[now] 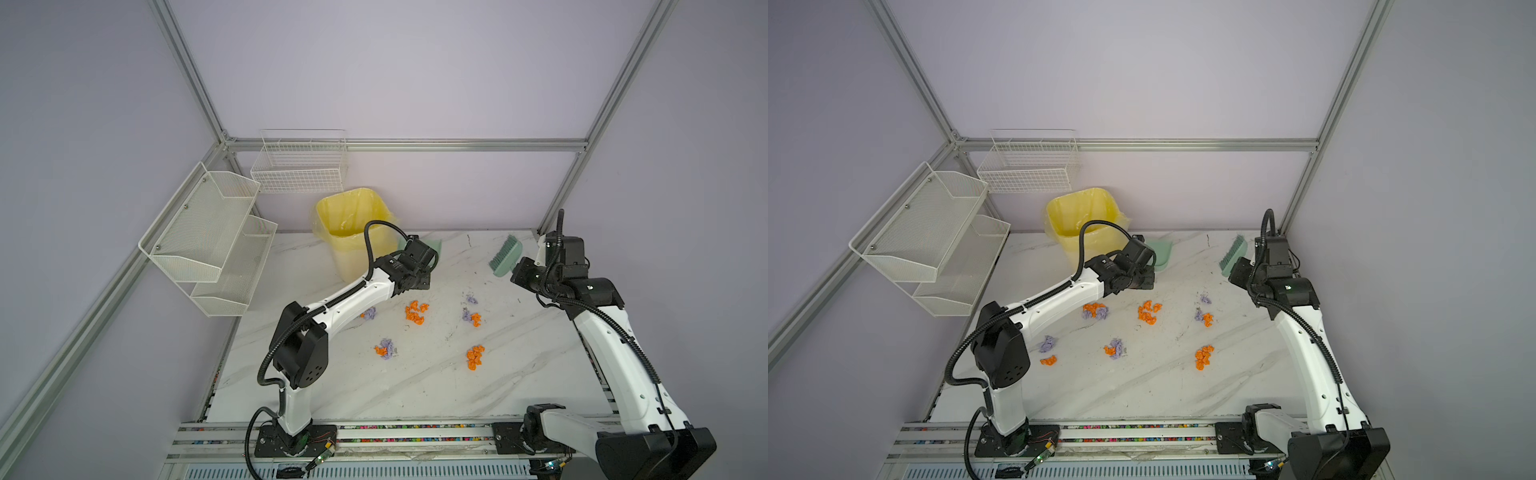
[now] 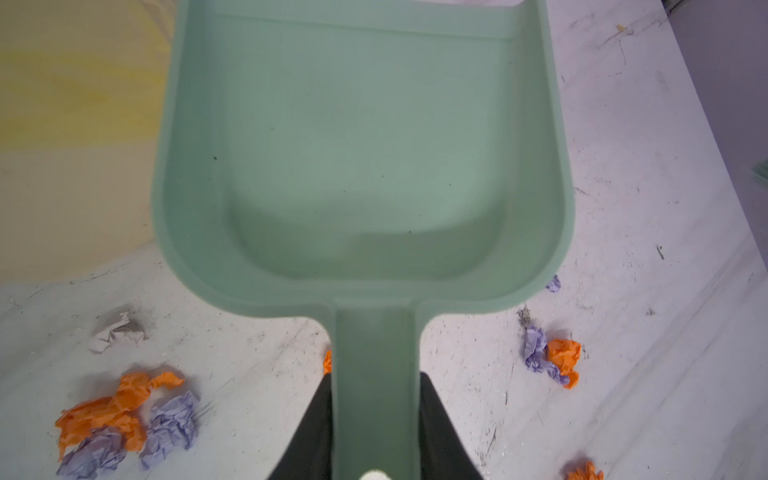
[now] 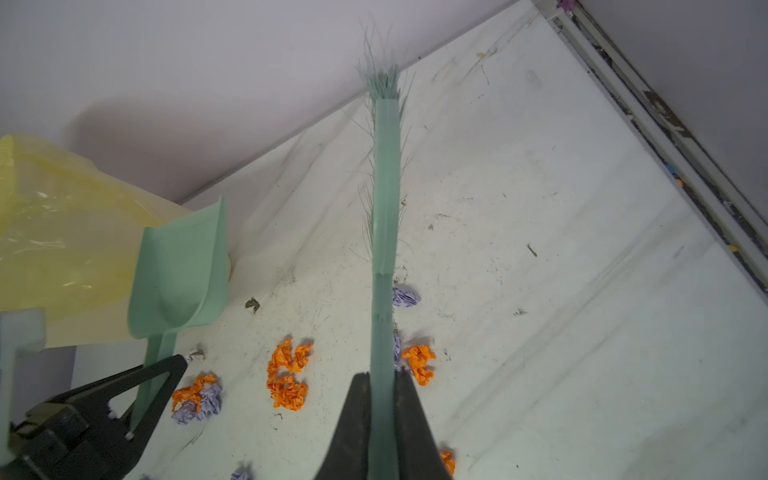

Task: Sweep away the paper scraps from the table
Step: 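Drag the dustpan toward the scraps with the left gripper while the right lowers the brush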

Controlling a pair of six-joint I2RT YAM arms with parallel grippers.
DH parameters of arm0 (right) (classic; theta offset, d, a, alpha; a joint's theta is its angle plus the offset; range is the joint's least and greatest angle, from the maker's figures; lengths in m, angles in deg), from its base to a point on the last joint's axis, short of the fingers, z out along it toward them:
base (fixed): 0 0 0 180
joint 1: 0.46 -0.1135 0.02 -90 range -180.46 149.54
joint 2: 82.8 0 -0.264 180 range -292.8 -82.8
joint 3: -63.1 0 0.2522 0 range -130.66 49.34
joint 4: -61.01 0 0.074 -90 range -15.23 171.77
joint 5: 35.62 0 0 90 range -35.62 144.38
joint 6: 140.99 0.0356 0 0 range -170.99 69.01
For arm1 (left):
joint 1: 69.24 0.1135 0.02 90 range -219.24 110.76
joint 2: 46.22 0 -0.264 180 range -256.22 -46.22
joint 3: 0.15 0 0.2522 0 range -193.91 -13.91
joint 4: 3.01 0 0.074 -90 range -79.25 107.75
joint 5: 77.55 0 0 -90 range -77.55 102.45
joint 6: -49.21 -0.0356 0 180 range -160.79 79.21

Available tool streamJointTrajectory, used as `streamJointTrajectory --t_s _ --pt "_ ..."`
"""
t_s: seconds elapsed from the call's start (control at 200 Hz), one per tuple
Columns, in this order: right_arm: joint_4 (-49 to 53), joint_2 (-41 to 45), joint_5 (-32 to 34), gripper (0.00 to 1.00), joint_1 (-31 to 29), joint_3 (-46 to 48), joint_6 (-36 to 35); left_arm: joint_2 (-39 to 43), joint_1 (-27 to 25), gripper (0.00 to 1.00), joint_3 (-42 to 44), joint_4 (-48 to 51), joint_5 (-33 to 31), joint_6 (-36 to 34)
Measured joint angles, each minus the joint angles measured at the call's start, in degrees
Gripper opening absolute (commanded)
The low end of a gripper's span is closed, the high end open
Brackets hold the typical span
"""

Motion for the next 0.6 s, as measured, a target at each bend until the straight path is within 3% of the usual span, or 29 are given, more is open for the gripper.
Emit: streamJointTrajectory --t_s 0.295,0.6 --pt "9.6 -8.2 1.4 0.0 0.0 -9.5 -3.7 9.4 -5.0 0.06 7.5 1.2 3.1 -5.4" --pt "15.2 -15.4 5.1 0.0 -0.2 -16.0 -8.5 10.9 -6.9 0.06 11.5 1.8 6.0 -10.5"
